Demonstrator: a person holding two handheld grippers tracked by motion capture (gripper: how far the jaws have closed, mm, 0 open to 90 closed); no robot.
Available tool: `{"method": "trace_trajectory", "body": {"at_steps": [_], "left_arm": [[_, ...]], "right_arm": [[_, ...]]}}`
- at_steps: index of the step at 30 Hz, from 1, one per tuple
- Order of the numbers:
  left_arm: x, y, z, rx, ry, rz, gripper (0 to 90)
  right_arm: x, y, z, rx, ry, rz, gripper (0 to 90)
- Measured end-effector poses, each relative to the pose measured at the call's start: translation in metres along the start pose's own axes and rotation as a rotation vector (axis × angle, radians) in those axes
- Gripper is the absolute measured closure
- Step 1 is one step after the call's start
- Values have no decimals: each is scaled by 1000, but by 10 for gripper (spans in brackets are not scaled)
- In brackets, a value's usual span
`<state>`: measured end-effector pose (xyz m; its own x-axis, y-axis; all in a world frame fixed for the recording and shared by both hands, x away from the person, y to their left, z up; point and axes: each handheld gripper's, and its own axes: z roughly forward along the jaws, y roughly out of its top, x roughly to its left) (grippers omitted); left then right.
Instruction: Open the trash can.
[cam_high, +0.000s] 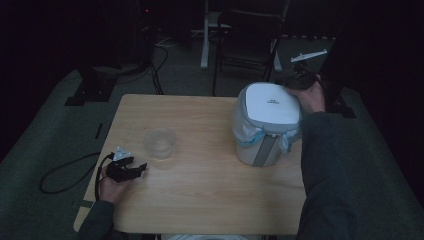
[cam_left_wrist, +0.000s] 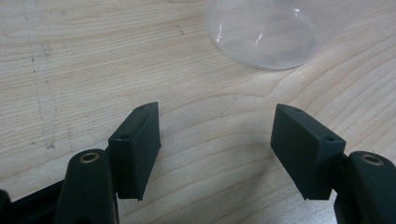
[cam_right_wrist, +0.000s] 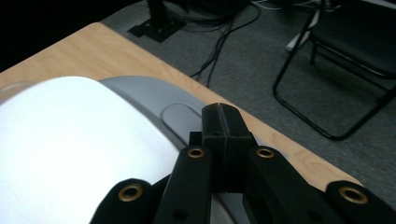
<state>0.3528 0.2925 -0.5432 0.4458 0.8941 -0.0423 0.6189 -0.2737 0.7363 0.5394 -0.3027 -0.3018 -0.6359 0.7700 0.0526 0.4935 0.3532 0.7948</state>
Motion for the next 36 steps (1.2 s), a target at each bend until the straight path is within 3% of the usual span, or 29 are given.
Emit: {"method": "trace_trajectory", "body": {"at_steps": [11, 18, 29, 36], "left_arm": [[0, 0, 0, 0, -1, 0, 339], [-1, 0, 0, 1, 1, 1, 339], [0, 0, 0, -1, 0, 0, 339], [-1, 0, 0, 1, 3, 1, 339]], "right_arm": [[-20, -12, -31, -74, -117, 98, 899], [-29, -28, -47, -125, -143, 125, 899], [-22, -50, -65, -170, -203, 114, 765], [-10, -74, -71, -192, -250, 120, 695]]}}
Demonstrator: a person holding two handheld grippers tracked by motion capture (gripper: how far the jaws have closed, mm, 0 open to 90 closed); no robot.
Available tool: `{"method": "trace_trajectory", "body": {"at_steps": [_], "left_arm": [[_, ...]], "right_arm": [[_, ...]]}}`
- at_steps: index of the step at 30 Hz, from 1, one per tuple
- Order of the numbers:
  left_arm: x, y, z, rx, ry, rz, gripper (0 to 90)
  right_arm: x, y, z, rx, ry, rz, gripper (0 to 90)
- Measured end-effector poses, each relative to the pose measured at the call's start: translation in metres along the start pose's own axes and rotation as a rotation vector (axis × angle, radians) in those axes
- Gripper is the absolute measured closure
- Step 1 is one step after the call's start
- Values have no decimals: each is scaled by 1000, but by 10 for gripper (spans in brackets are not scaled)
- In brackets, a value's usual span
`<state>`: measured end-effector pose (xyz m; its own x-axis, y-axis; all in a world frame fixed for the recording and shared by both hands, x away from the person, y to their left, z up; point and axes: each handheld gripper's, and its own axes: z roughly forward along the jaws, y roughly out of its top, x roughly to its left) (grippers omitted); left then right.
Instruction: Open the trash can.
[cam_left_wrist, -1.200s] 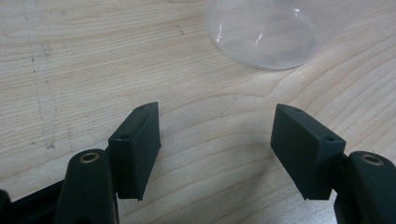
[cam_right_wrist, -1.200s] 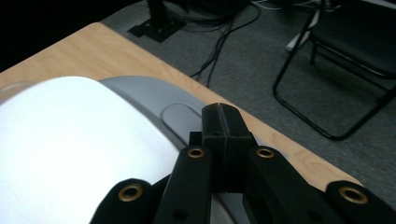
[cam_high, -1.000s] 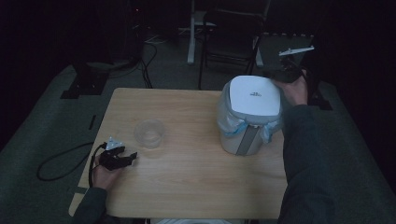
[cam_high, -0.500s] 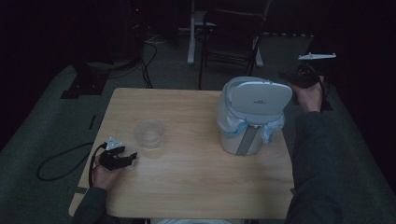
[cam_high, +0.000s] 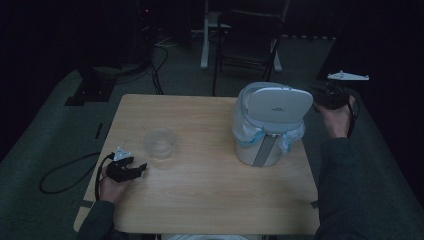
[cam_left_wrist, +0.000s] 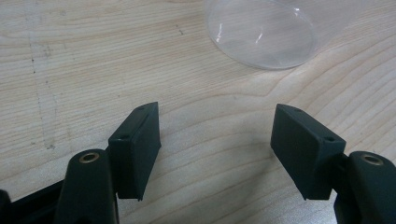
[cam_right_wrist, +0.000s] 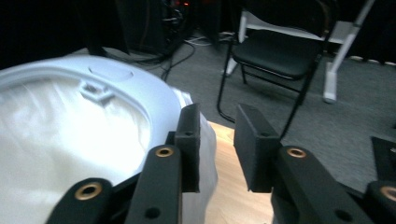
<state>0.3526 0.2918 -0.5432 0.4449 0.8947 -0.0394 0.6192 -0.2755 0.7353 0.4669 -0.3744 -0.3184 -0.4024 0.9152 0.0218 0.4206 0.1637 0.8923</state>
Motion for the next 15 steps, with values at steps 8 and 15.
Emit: {"method": "trace_trajectory", "body": {"at_steps": [8, 15], "left_arm": [[0, 0, 0, -1, -1, 0, 339], [0, 0, 0, -2, -1, -1, 340]], "right_arm": [[5, -28, -14, -22, -43, 45, 678], [19, -39, -25, -35, -50, 25, 663]]}}
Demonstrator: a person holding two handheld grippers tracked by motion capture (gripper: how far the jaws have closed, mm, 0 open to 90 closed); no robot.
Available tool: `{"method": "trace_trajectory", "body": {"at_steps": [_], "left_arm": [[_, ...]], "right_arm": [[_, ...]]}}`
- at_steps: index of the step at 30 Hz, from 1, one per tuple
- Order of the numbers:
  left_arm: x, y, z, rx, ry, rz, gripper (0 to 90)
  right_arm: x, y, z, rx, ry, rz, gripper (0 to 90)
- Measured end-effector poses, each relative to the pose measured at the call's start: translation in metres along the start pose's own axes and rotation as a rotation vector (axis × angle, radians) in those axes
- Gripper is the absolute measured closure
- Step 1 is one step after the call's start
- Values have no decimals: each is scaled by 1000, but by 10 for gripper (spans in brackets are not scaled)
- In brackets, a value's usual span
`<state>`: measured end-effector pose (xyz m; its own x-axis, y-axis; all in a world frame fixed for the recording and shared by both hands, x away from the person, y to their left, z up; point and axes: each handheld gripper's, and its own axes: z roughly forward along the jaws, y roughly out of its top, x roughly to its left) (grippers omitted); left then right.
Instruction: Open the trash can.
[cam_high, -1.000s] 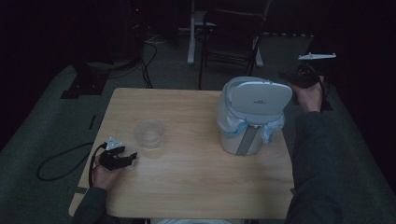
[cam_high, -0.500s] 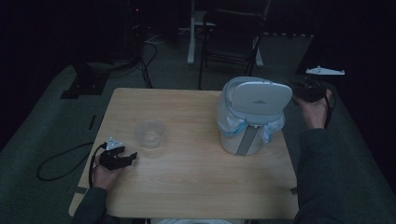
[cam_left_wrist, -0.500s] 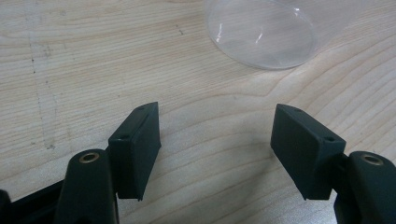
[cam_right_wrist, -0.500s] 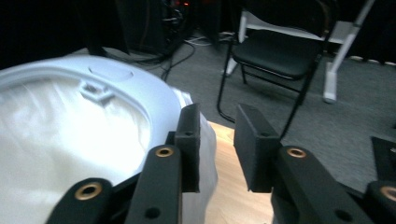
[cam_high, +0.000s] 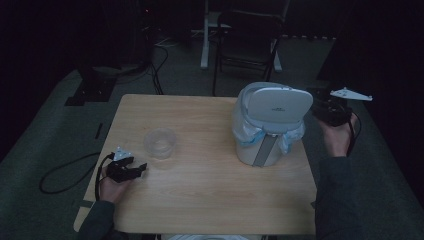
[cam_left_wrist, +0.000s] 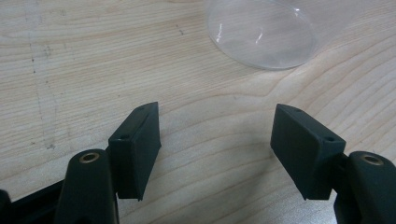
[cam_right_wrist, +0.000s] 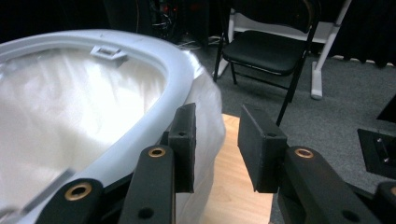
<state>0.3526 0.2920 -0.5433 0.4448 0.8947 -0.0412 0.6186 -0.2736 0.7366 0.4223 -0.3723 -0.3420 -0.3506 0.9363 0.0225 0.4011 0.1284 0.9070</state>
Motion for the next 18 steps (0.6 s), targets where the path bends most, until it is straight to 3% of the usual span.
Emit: {"method": "trace_trajectory", "body": {"at_steps": [8, 10, 13, 18], "left_arm": [[0, 0, 0, 0, 1, 2, 340], [0, 0, 0, -1, 0, -1, 340], [0, 0, 0, -2, 0, -3, 340], [0, 0, 0, 0, 0, -1, 340]], "right_arm": [[5, -14, -10, 4, -32, -6, 661], [5, -21, -19, -6, -38, -1, 661], [6, -26, -25, -12, -20, 14, 659], [11, -34, -30, 1, -24, -1, 655]]}}
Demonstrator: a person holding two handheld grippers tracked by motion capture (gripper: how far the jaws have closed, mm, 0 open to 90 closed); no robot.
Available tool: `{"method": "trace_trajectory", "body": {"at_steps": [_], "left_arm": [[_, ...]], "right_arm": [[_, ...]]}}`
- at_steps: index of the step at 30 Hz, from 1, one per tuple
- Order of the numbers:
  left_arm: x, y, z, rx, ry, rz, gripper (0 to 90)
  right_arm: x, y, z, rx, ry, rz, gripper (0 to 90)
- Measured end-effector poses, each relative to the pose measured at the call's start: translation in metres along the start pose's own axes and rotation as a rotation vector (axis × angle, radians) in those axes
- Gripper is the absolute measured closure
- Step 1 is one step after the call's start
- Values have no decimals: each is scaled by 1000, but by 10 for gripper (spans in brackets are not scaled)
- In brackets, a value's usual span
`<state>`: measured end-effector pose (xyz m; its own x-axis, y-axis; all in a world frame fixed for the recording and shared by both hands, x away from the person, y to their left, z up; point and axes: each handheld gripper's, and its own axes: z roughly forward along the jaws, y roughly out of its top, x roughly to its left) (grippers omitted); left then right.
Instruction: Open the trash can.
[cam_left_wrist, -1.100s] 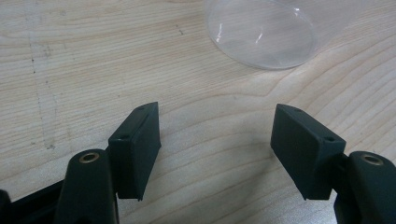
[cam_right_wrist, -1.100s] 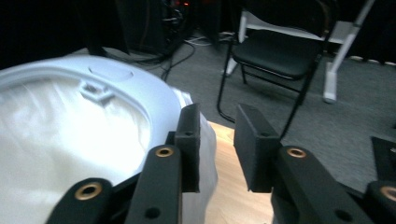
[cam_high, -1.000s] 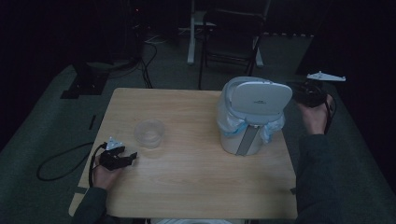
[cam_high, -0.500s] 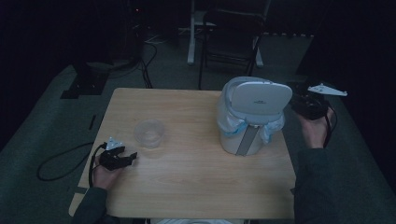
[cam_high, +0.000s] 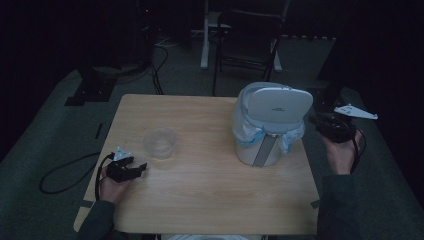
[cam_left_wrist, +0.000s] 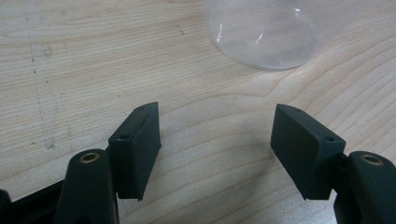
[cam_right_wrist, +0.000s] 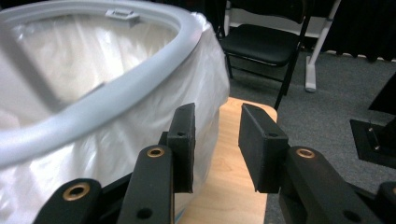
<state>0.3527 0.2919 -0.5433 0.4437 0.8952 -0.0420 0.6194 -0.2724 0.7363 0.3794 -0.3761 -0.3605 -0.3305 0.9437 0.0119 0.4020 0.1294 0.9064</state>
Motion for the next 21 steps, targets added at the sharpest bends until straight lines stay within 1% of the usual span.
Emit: {"method": "trace_trajectory", "body": {"at_steps": [3, 4, 6, 7, 11, 21], "left_arm": [[0, 0, 0, 1, 0, 1, 340], [0, 0, 0, 1, 1, 1, 340], [0, 0, 0, 1, 1, 1, 340], [0, 0, 0, 1, 1, 2, 340], [0, 0, 0, 1, 2, 2, 341], [0, 0, 0, 2, 2, 3, 340]], "right_arm": [[3, -5, -3, 2, -4, -9, 653], [4, -11, -6, 7, -12, -9, 646], [5, -13, -7, 6, -11, -8, 645], [6, -21, -11, 4, -7, -1, 642], [10, -36, -17, 9, -6, 6, 635], [19, -57, -15, 28, 16, -8, 617]]}}
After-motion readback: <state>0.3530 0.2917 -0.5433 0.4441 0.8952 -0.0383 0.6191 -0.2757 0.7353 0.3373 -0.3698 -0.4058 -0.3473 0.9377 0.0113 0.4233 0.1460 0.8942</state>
